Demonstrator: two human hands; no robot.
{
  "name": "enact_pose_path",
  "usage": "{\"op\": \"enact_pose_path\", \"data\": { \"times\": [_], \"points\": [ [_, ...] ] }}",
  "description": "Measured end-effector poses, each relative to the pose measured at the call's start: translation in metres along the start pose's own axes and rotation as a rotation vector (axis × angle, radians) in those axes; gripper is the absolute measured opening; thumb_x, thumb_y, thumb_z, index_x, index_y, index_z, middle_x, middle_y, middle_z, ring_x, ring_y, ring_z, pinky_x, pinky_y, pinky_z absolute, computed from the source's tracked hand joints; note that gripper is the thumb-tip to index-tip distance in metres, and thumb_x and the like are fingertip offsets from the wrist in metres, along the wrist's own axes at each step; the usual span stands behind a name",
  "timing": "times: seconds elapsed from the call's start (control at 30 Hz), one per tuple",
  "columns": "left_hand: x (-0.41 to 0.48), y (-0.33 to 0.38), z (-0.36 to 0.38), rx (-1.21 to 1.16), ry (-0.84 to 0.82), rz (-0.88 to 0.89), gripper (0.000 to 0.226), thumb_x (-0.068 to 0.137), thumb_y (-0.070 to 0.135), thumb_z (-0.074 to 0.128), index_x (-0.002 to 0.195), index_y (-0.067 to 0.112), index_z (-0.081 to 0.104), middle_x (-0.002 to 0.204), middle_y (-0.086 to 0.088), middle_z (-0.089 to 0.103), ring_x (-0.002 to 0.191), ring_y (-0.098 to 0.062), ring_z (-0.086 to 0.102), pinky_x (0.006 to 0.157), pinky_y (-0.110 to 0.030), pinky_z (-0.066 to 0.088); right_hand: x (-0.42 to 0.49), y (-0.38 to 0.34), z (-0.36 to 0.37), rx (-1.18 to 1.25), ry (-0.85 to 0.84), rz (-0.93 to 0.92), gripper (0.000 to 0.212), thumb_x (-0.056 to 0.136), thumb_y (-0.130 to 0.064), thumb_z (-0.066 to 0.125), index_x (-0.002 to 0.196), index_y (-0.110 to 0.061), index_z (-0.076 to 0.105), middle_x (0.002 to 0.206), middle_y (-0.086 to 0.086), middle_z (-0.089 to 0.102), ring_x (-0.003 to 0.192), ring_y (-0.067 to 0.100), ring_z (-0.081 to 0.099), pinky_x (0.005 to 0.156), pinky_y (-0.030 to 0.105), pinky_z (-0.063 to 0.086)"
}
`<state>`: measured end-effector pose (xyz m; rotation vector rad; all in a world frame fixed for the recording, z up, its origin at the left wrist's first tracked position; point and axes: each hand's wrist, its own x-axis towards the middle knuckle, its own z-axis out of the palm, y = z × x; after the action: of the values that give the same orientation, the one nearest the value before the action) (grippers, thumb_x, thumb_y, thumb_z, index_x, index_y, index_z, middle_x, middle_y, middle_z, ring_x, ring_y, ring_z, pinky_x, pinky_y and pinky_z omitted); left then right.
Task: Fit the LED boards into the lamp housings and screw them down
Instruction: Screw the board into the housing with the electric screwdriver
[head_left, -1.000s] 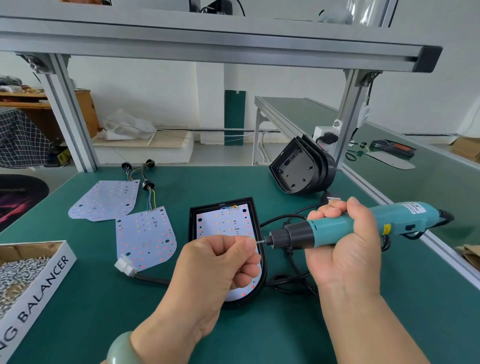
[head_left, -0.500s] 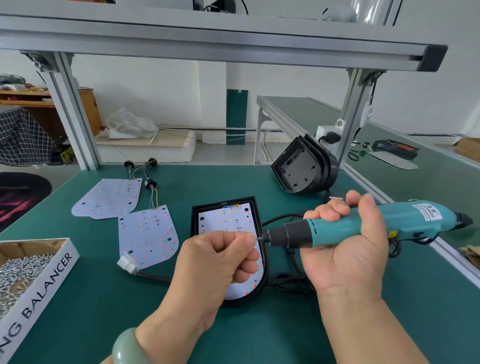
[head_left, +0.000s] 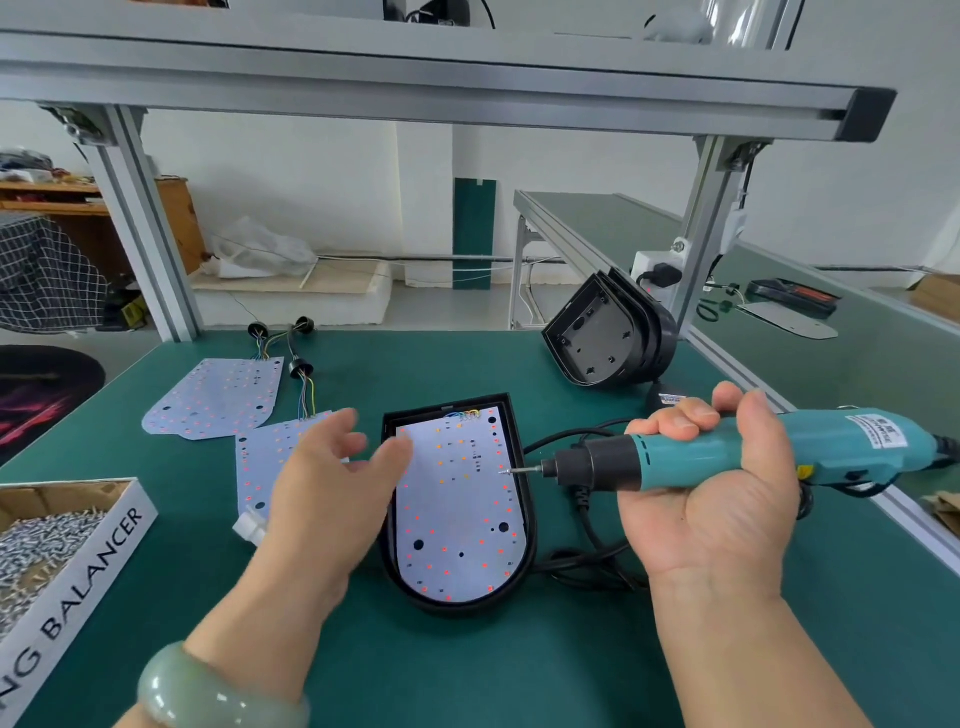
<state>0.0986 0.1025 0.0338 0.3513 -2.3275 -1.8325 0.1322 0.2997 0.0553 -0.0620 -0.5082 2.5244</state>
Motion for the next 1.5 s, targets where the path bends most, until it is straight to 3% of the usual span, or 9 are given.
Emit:
{"op": "enact_pose_path", "data": {
  "times": [0.07, 0.1, 0.2, 0.27, 0.37, 0.53, 0.73, 1.2, 1.5],
  "points": [
    [0.012, -0.005, 0.004, 0.146, -0.095, -0.102, 0.076, 0.081, 0.039, 0.071, 0.145, 0.016, 0.035, 0.140, -0.004, 0.049, 0.124, -0.020, 0.049, 0.099, -0.034, 0.036, 0.002, 0.001, -0.001, -0.023, 0.012, -0.008, 0.015, 0.092, -0.026, 0.054, 0.078, -0.022, 0.054, 0.064, -0.009, 0.046, 0.051, 0.007, 0.044, 0.056, 0.020, 0.045],
    [0.017, -0.005, 0.010, 0.170, -0.167, -0.142, 0.074, 0.077, 0.040, 0.075, 0.138, 0.012, 0.042, 0.135, -0.007, 0.054, 0.121, -0.024, 0.052, 0.099, -0.035, 0.039, 0.003, 0.002, -0.001, -0.039, 0.015, -0.014, 0.015, 0.092, -0.025, 0.054, 0.077, -0.022, 0.053, 0.064, -0.009, 0.046, 0.051, 0.008, 0.044, 0.056, 0.020, 0.045],
    [0.028, -0.003, 0.025, 0.249, -0.292, -0.159, 0.047, 0.068, 0.031, 0.084, 0.099, 0.002, 0.063, 0.094, -0.010, 0.069, 0.081, -0.025, 0.065, 0.076, -0.032, 0.053, 0.009, 0.005, -0.002, -0.112, 0.014, -0.030, 0.015, 0.092, -0.022, 0.056, 0.079, -0.023, 0.049, 0.062, -0.009, 0.046, 0.050, 0.009, 0.043, 0.055, 0.020, 0.044],
    [0.032, 0.001, 0.030, 0.466, -0.321, -0.109, 0.039, 0.066, 0.032, 0.086, 0.074, 0.004, 0.060, 0.069, -0.005, 0.061, 0.056, -0.019, 0.053, 0.053, -0.023, 0.042, 0.017, 0.007, 0.000, -0.192, -0.002, -0.063, 0.015, 0.092, -0.019, 0.057, 0.081, -0.023, 0.049, 0.062, -0.007, 0.045, 0.050, 0.010, 0.043, 0.054, 0.021, 0.043],
    [0.032, 0.008, 0.030, 0.753, -0.322, -0.033, 0.051, 0.066, 0.042, 0.084, 0.061, 0.012, 0.042, 0.051, 0.000, 0.041, 0.044, -0.016, 0.035, 0.042, -0.022, 0.026, 0.032, 0.010, 0.006, -0.315, -0.046, -0.141, 0.019, 0.090, -0.011, 0.058, 0.077, -0.024, 0.052, 0.062, -0.004, 0.046, 0.050, 0.012, 0.044, 0.052, 0.023, 0.042],
    [0.031, 0.012, 0.031, 0.857, -0.325, 0.034, 0.058, 0.067, 0.047, 0.081, 0.071, 0.011, 0.035, 0.044, 0.004, 0.032, 0.039, -0.013, 0.028, 0.025, -0.015, 0.015, 0.053, 0.022, 0.015, -0.438, -0.072, -0.182, 0.022, 0.087, -0.003, 0.058, 0.074, -0.021, 0.054, 0.059, -0.003, 0.048, 0.050, 0.014, 0.046, 0.054, 0.026, 0.043],
    [0.031, 0.013, 0.032, 0.867, -0.332, 0.011, 0.060, 0.067, 0.048, 0.080, 0.075, 0.012, 0.033, 0.038, 0.006, 0.030, 0.026, -0.007, 0.024, 0.023, -0.015, 0.015, 0.069, 0.037, 0.018, -0.508, -0.081, -0.152, 0.020, 0.086, 0.000, 0.056, 0.077, -0.017, 0.051, 0.056, -0.004, 0.049, 0.047, 0.013, 0.045, 0.048, 0.023, 0.041],
    [0.032, 0.008, 0.033, 0.840, -0.311, -0.022, 0.077, 0.067, 0.051, 0.079, 0.114, -0.001, 0.048, 0.062, 0.002, 0.041, 0.048, -0.011, 0.036, 0.041, -0.024, 0.025, 0.071, 0.053, 0.019, -0.722, -0.194, -0.167, 0.012, 0.075, -0.010, 0.060, 0.081, -0.017, 0.052, 0.055, 0.002, 0.048, 0.044, 0.016, 0.046, 0.049, 0.020, 0.042],
    [0.032, 0.008, 0.035, 0.846, -0.292, -0.002, 0.069, 0.066, 0.050, 0.080, 0.103, 0.005, 0.042, 0.064, 0.002, 0.041, 0.049, -0.010, 0.037, 0.040, -0.023, 0.026, 0.068, 0.063, 0.027, -0.768, -0.324, -0.173, 0.019, 0.073, -0.016, 0.062, 0.062, -0.021, 0.047, 0.043, -0.005, 0.046, 0.039, 0.012, 0.042, 0.052, 0.027, 0.039]
  ]
}}
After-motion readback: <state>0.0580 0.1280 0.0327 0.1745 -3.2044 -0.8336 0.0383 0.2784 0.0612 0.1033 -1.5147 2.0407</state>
